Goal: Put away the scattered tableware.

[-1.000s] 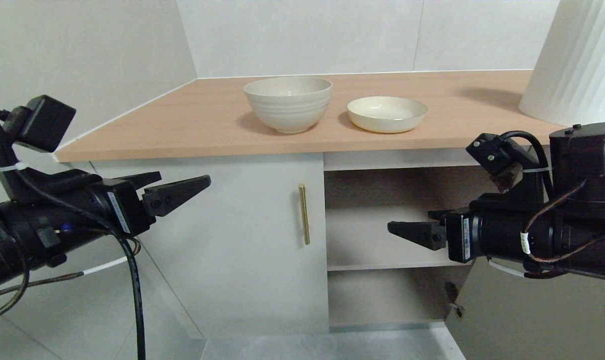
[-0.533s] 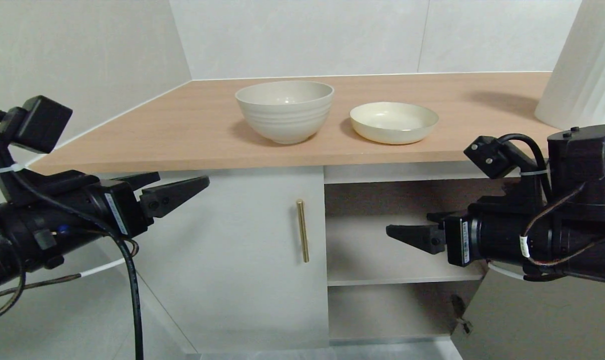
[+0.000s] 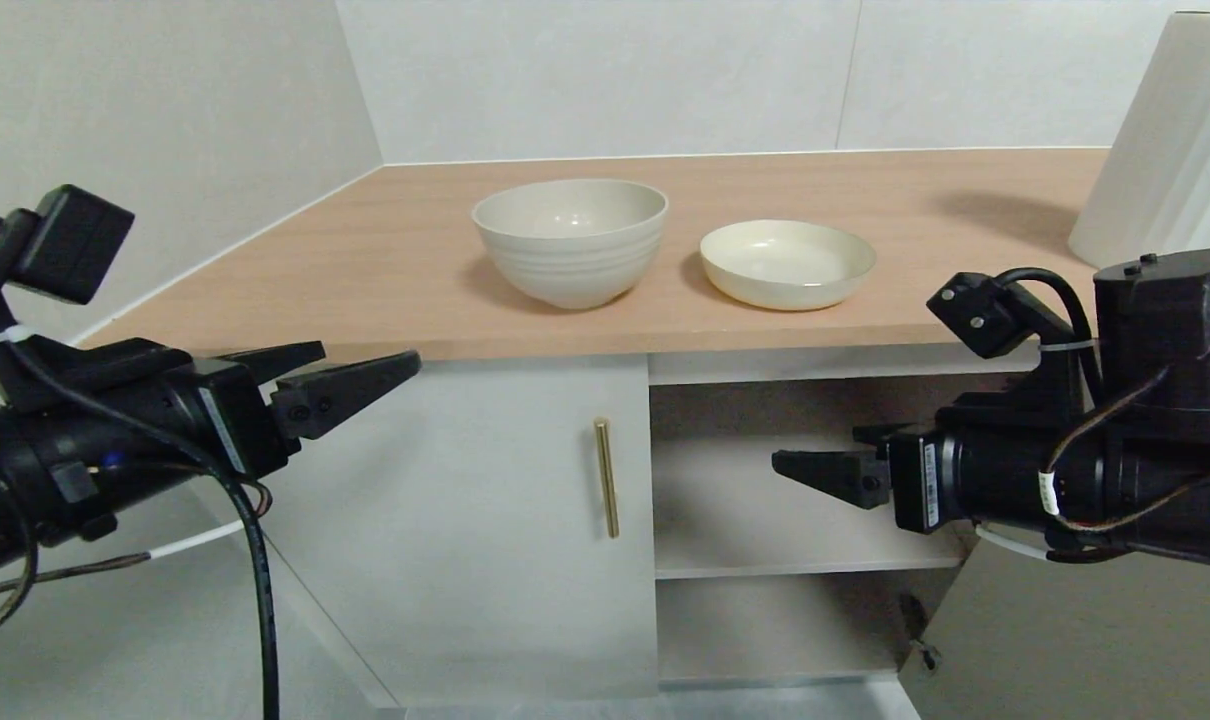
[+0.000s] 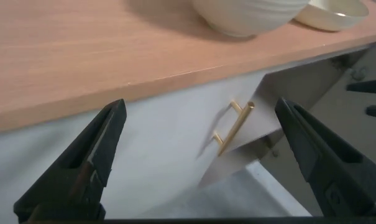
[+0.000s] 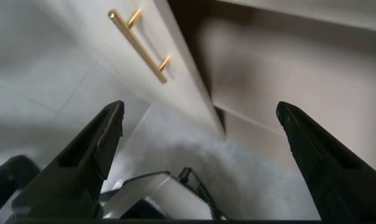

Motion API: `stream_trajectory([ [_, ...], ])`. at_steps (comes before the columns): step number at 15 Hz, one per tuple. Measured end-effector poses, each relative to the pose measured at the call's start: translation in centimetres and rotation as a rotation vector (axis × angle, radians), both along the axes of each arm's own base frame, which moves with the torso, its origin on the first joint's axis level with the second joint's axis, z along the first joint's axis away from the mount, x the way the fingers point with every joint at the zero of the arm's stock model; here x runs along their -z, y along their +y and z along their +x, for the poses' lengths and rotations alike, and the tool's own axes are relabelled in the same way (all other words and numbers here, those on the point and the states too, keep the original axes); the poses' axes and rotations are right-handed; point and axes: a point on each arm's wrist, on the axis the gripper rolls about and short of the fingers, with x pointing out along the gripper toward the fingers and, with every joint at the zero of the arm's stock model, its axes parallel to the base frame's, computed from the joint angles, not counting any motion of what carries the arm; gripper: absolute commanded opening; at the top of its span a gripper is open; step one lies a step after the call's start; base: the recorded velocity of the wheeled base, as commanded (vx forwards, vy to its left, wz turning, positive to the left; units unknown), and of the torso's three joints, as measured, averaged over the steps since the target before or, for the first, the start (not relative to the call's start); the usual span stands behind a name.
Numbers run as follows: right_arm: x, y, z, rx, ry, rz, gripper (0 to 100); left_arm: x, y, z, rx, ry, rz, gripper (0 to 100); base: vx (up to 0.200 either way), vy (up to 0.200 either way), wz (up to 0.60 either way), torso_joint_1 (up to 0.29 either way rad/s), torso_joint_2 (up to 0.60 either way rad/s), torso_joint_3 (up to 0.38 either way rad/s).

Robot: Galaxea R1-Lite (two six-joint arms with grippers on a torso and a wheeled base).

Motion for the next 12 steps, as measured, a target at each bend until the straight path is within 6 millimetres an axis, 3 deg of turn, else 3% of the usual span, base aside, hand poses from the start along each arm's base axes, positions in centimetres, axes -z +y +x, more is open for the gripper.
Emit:
stream_trajectory([
  [12, 0.1, -0.3, 0.5, 0.019, 0.004, 0.000, 100, 1.4, -1.1, 3.8, 0.015, 0.128, 0.007, 100, 0.000, 0.000, 0.00, 0.184, -0.49, -0.289],
])
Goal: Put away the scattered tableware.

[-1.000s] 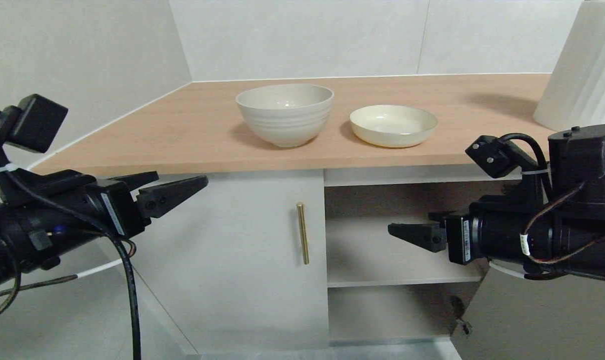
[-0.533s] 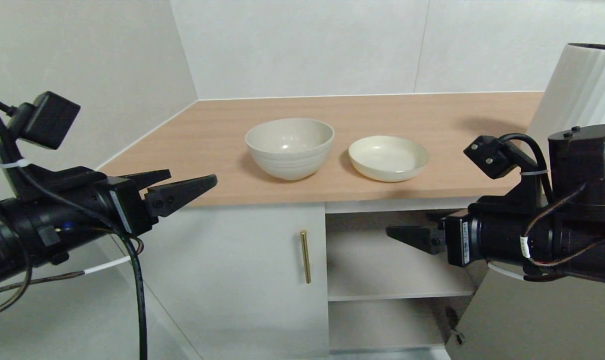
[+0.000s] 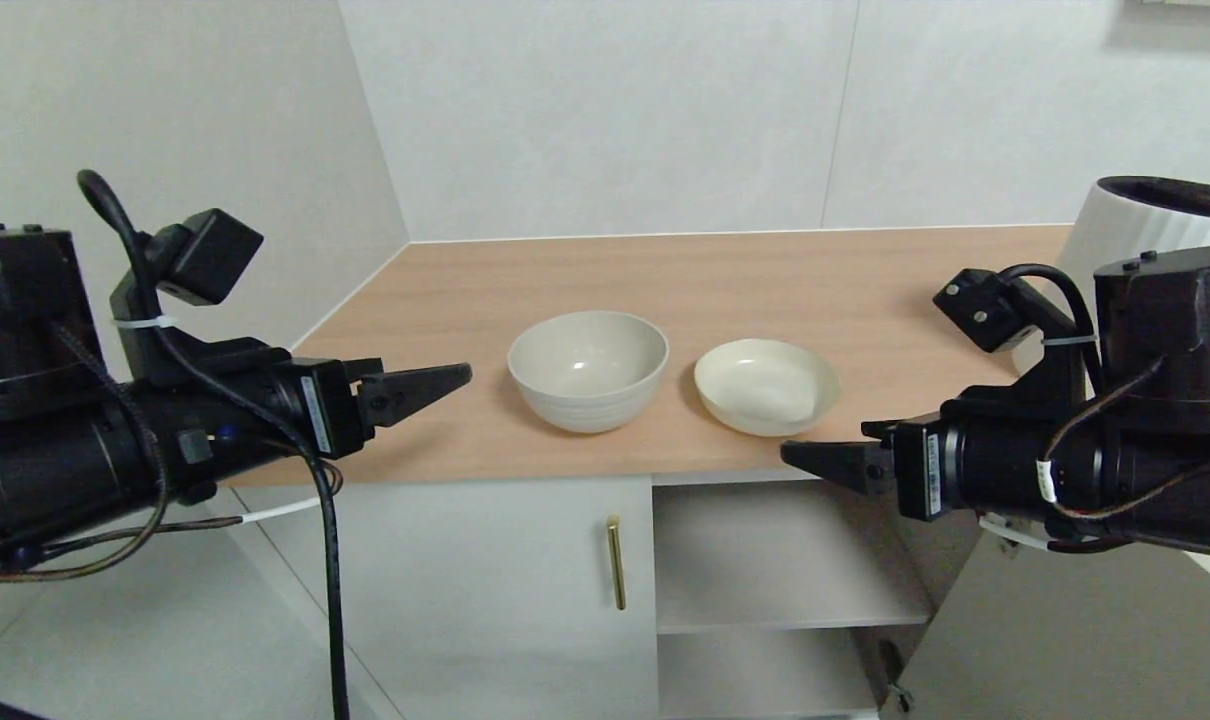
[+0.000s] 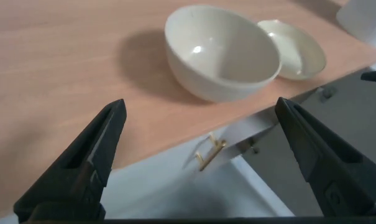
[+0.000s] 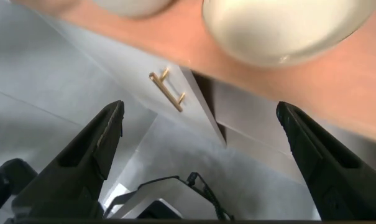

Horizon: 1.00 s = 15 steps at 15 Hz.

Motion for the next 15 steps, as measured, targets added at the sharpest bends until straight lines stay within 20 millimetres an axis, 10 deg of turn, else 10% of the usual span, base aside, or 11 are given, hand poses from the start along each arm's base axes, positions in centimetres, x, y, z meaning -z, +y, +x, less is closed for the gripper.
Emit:
stream_trajectory([
  [15, 0.5, -0.7, 3.1, 0.084, 0.122, -0.024, 100, 3.2, -3.3, 5.3, -0.091, 0.491, -0.202, 100, 0.000, 0.000, 0.00, 0.097, -0.22, -0.121],
])
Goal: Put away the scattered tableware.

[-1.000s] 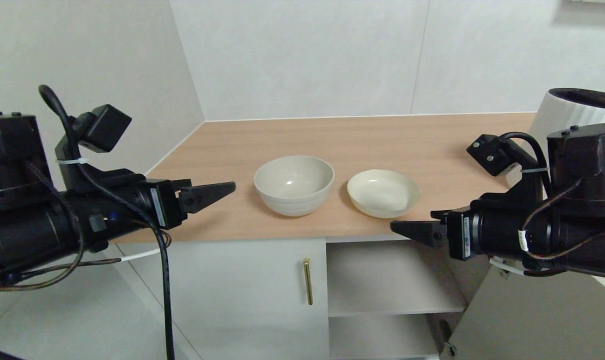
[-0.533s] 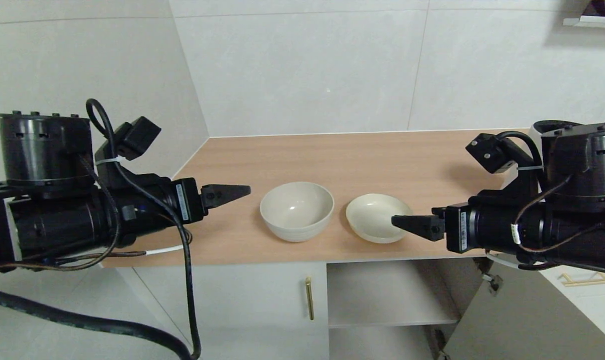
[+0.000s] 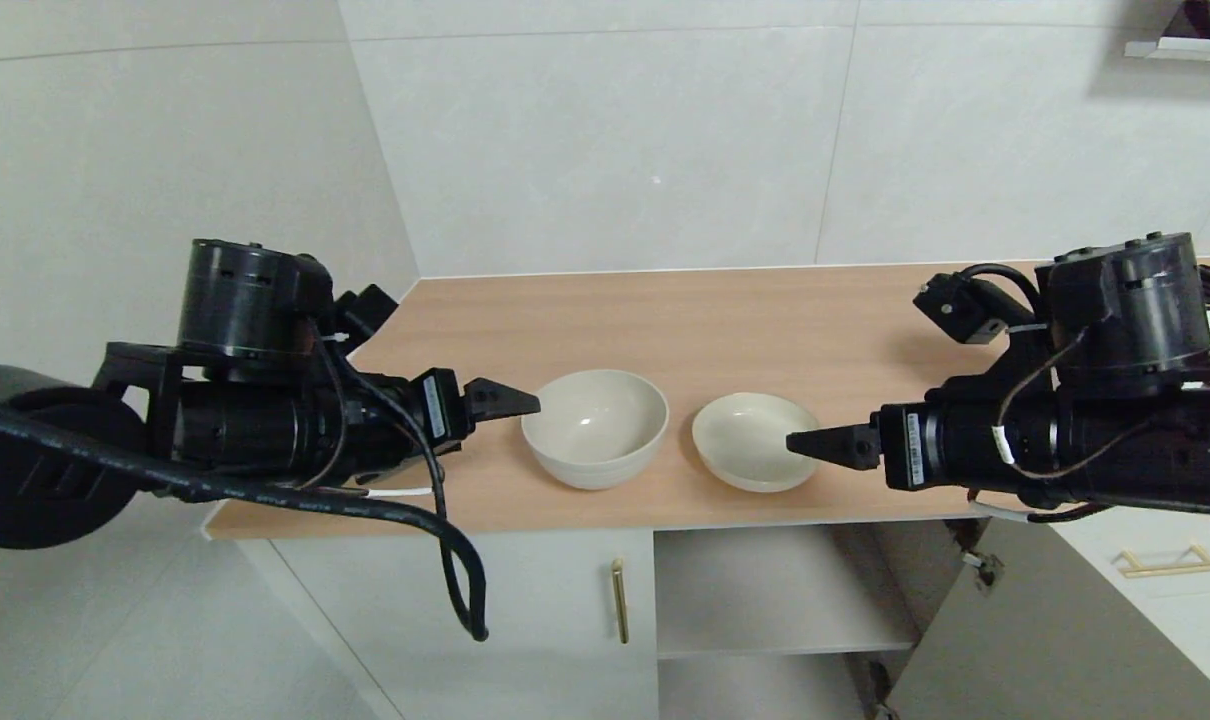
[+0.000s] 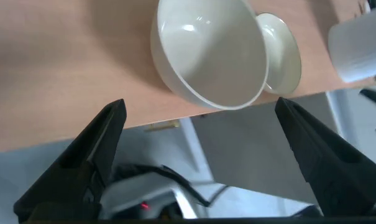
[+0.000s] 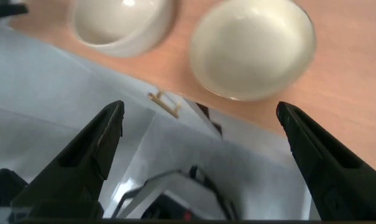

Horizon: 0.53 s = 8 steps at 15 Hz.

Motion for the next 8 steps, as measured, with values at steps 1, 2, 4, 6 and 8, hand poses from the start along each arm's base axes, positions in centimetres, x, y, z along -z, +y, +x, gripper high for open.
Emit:
stream_trajectory([
  [1, -0.3, -0.1, 0.7, 0.041, 0.045, 0.022, 100, 0.2, -0.4, 0.3, -0.011, 0.024, -0.025, 100, 0.000, 0.000, 0.00, 0.000, 0.00, 0.000],
  [2, -0.4, -0.1, 1.4, 0.080, 0.081, 0.038, 100, 0.3, -0.7, 0.6, -0.014, 0.035, -0.035, 100, 0.000, 0.000, 0.00, 0.000, 0.00, 0.000],
  [4, -0.2, -0.3, 3.4, 0.177, 0.097, 0.032, 100, 0.8, -1.2, 1.1, -0.026, 0.060, -0.044, 100, 0.000, 0.000, 0.00, 0.000, 0.00, 0.000],
  [6, 0.9, -0.3, 5.3, 0.278, 0.100, -0.010, 100, 1.5, -1.5, 1.6, -0.042, 0.080, -0.037, 100, 0.000, 0.000, 0.00, 0.000, 0.00, 0.000],
  [8, 1.7, -0.1, 6.2, 0.293, 0.117, -0.026, 100, 2.1, -1.9, 2.2, -0.077, 0.097, -0.033, 100, 0.000, 0.000, 0.00, 0.000, 0.00, 0.000],
])
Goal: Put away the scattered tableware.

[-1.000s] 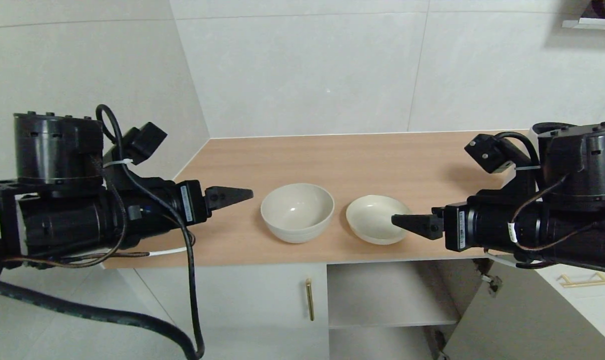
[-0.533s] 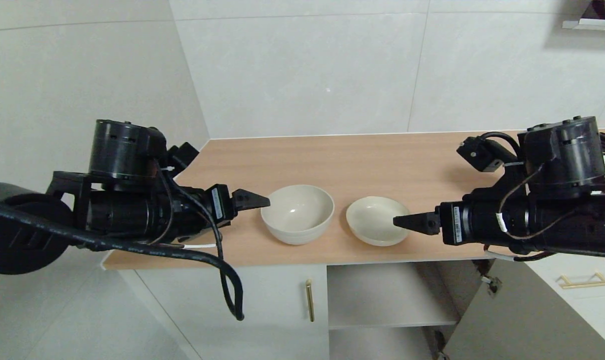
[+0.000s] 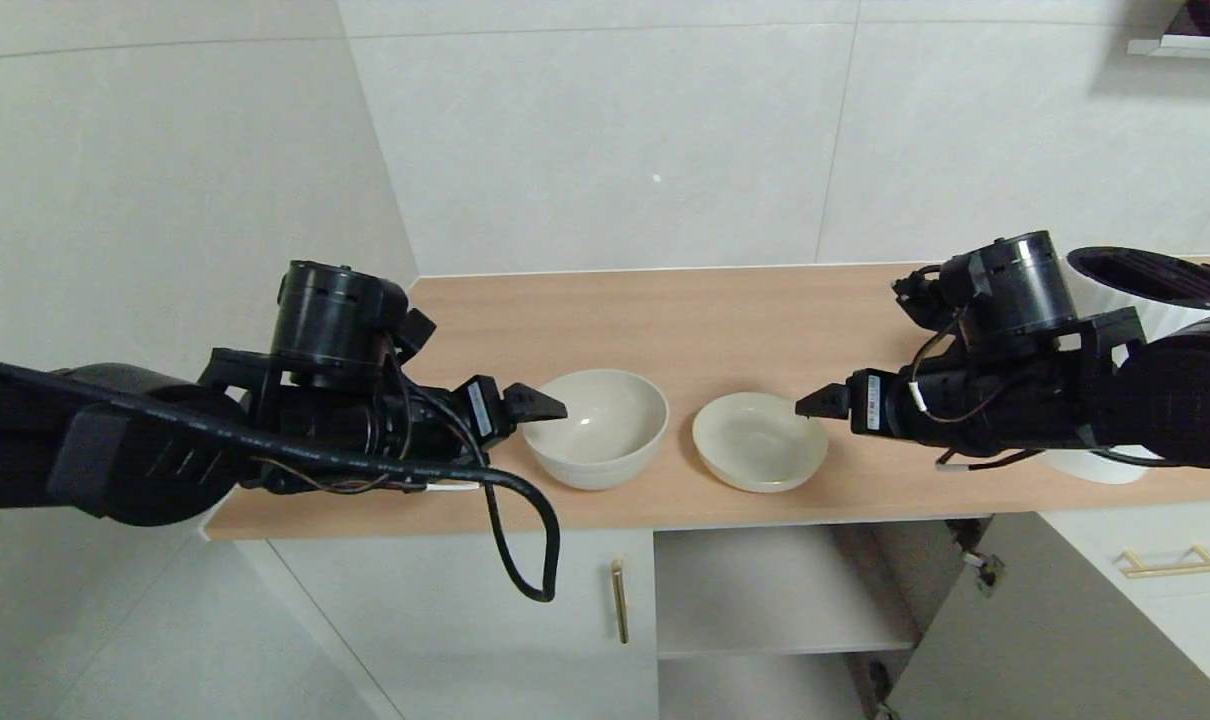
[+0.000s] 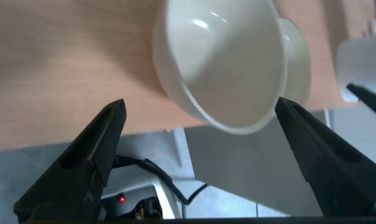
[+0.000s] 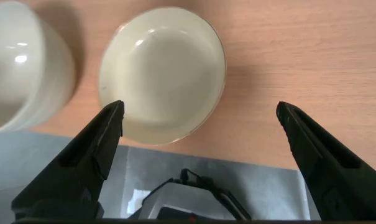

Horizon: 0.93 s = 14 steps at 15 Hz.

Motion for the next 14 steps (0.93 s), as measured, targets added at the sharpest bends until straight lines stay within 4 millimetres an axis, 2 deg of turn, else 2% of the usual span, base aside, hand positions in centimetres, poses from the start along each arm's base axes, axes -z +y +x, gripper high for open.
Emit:
stream_trajectory([
  [6, 0.8, 0.2, 0.5, 0.005, 0.020, -0.012, 100, 1.5, -0.6, 1.5, -0.047, 0.041, 0.011, 100, 0.000, 0.000, 0.00, 0.000, 0.00, 0.000],
  [7, 0.8, 0.2, 0.5, 0.004, 0.022, -0.013, 100, 1.7, -0.7, 1.6, -0.044, 0.045, 0.014, 0, 0.000, 0.000, 0.00, 0.000, 0.00, 0.000],
  [14, 1.0, 0.2, 0.5, 0.003, 0.027, -0.016, 100, 2.0, -1.0, 1.6, -0.049, 0.051, 0.028, 0, 0.000, 0.000, 0.00, 0.000, 0.00, 0.000],
])
